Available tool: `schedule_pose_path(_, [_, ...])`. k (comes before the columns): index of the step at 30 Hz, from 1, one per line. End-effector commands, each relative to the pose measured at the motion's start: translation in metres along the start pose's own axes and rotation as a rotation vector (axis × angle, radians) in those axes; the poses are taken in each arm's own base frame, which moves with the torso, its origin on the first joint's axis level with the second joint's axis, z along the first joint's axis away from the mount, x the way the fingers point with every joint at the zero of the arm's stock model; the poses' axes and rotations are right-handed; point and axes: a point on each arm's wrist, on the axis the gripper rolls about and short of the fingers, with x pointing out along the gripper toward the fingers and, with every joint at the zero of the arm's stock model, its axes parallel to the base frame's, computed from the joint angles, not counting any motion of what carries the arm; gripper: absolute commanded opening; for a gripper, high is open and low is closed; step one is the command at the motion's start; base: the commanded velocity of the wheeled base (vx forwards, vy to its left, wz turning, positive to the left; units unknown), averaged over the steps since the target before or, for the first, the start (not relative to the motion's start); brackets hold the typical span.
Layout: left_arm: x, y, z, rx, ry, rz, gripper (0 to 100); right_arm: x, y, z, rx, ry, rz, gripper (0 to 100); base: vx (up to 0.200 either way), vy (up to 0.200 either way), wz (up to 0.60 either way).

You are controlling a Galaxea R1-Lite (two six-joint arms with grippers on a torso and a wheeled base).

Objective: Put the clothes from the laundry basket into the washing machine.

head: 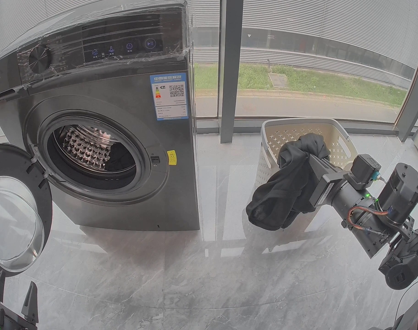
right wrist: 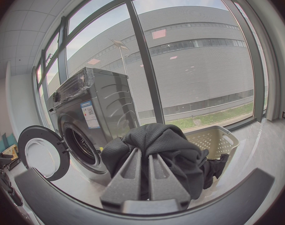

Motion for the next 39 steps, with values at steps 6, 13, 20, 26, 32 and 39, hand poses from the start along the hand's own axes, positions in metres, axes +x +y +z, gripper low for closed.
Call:
schedule_pose_path(6, [-0.001, 0.0, -0.003, -0.003, -0.006, 0.0, 100, -0.002, 0.004, -0.001, 0.004, 0.003, 0.02, 0, 0.0, 0.2, 0.0])
schedule_pose_path(13, [-0.001, 0.0, -0.003, -0.003, -0.006, 0.0, 100, -0.003, 0.009, -0.002, 0.009, 0.007, 0.04, 0, 0.0, 0.2, 0.0])
schedule_pose_path(20, [-0.001, 0.0, -0.003, -0.005, -0.006, 0.0, 100, -0.007, 0.014, -0.002, 0.019, 0.007, 0.067, 0, 0.0, 0.2, 0.0])
schedule_pose_path(26, [-0.001, 0.0, -0.003, -0.005, -0.006, 0.0, 100, -0.008, 0.018, 0.0, 0.027, -0.009, 0.085, 0, 0.0, 0.2, 0.0])
schedule_pose_path(32, [-0.001, 0.0, -0.003, -0.003, -0.006, 0.0, 100, -0.008, 0.018, -0.001, 0.028, -0.008, 0.093, 0, -0.067, 0.033, 0.0])
schedule_pose_path(39, [-0.001, 0.0, -0.003, -0.006, -0.006, 0.0, 100, -0.007, 0.016, -0.002, 0.025, -0.002, 0.082, 0, -0.114, 0.0, 0.0])
